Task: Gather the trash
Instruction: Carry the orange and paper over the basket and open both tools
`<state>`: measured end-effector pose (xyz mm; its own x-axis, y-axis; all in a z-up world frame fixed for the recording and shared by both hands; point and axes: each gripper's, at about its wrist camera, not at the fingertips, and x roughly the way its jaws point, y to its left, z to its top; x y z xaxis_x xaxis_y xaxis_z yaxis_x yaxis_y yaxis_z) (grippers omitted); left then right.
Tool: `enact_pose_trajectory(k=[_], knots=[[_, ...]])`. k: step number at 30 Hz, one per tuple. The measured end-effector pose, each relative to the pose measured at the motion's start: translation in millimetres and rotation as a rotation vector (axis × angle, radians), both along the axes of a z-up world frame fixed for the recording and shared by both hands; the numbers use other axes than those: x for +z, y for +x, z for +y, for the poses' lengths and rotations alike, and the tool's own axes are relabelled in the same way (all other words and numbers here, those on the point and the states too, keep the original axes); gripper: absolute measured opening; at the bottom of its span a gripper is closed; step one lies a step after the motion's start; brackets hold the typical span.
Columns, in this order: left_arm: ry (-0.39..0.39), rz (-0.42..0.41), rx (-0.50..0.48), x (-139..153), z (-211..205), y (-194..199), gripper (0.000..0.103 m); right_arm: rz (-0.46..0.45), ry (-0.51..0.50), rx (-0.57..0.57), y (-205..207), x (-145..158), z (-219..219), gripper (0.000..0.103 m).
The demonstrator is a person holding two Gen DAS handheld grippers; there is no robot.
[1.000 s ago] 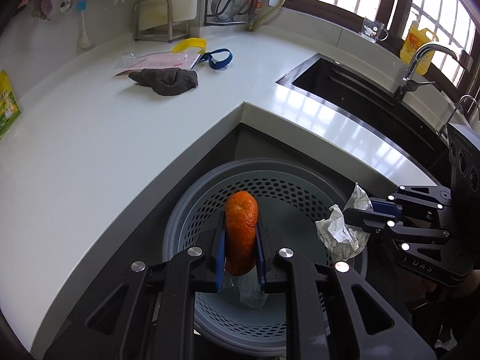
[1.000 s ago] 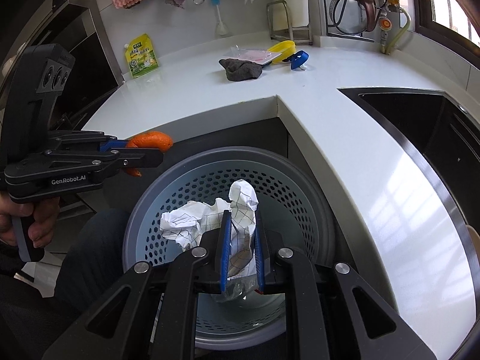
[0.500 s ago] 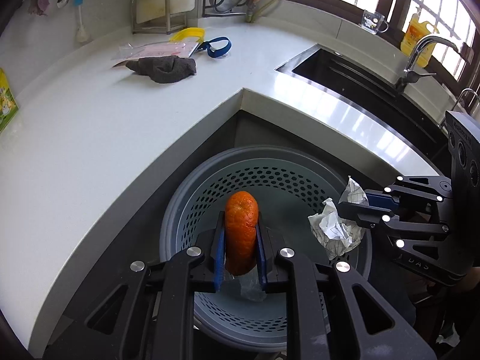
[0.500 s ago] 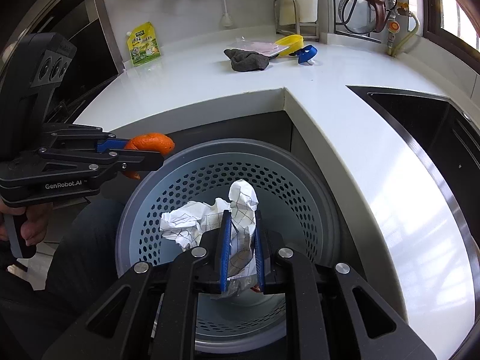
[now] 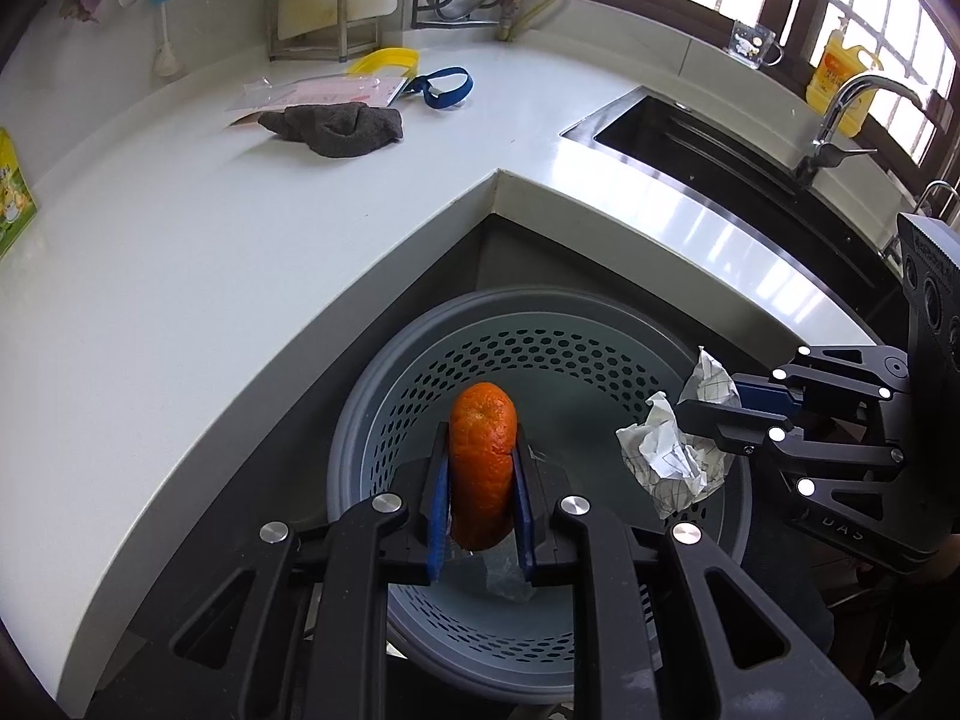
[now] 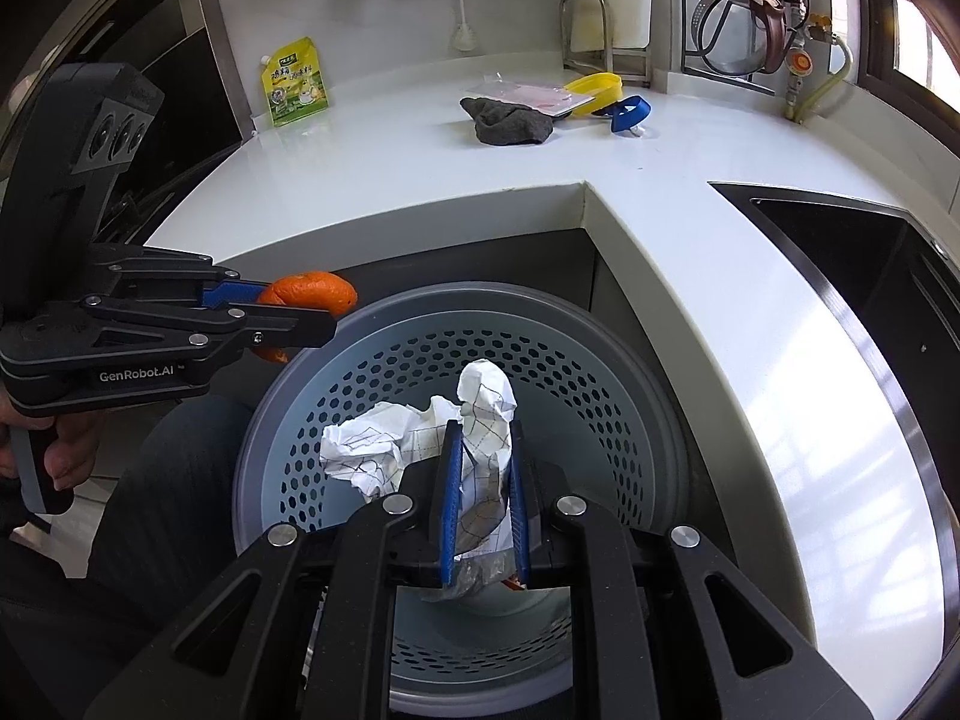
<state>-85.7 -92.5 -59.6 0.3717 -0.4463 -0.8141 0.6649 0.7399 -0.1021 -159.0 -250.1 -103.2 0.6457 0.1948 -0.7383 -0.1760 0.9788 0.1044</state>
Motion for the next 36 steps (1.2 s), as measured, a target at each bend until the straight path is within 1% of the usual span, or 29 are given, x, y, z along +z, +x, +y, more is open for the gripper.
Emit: enact_pose_trajectory(k=[13,17,18,19,20,21,23,24,25,27,29,30,32,34,36], knots=[[0.010,0.002,-0.008,-2,-2,-1,0.018,-0.003,0.002,-0.005,-1,1,-2,0.014],[0.024,0.009,-0.009,-6,-4,0,0.022,0.001,-0.010,-0.003,0,0,0,0.015],[0.036,0.008,-0.010,-8,-5,0,0.023,-0.003,-0.016,-0.003,-1,0,0,0.019],[0.046,0.006,-0.010,-9,-6,0,0.023,-0.010,-0.025,-0.009,-1,1,0,0.026],[0.050,0.006,-0.007,-10,-6,0,0.023,-0.015,-0.027,-0.010,-2,1,0,0.029],[0.055,0.005,-0.006,-11,-6,-1,0.025,-0.021,-0.024,-0.011,-2,3,0,0.033],[0.063,-0.001,-0.009,-11,-6,-1,0.032,-0.031,-0.020,-0.013,-3,5,-2,0.040],[0.064,-0.004,-0.008,-10,-6,-1,0.040,-0.037,-0.014,-0.013,-3,6,-3,0.045],[0.061,-0.010,-0.004,-9,-5,-1,0.050,-0.046,-0.010,-0.017,-4,8,-4,0.045],[0.060,-0.037,0.010,-4,-3,-1,0.063,-0.057,-0.011,-0.023,-4,12,-5,0.046],[0.048,-0.047,0.017,0,-2,0,0.069,-0.080,-0.004,-0.037,-5,19,-10,0.052],[0.038,-0.046,0.021,3,0,1,0.076,-0.094,0.000,-0.044,-5,23,-13,0.053],[0.027,-0.063,0.037,9,2,4,0.078,-0.125,-0.002,-0.058,-5,33,-18,0.054],[0.017,-0.077,0.049,17,4,8,0.078,-0.152,0.000,-0.071,-3,44,-24,0.058],[0.007,-0.103,0.068,26,9,12,0.079,-0.182,0.015,-0.080,3,56,-30,0.059]])
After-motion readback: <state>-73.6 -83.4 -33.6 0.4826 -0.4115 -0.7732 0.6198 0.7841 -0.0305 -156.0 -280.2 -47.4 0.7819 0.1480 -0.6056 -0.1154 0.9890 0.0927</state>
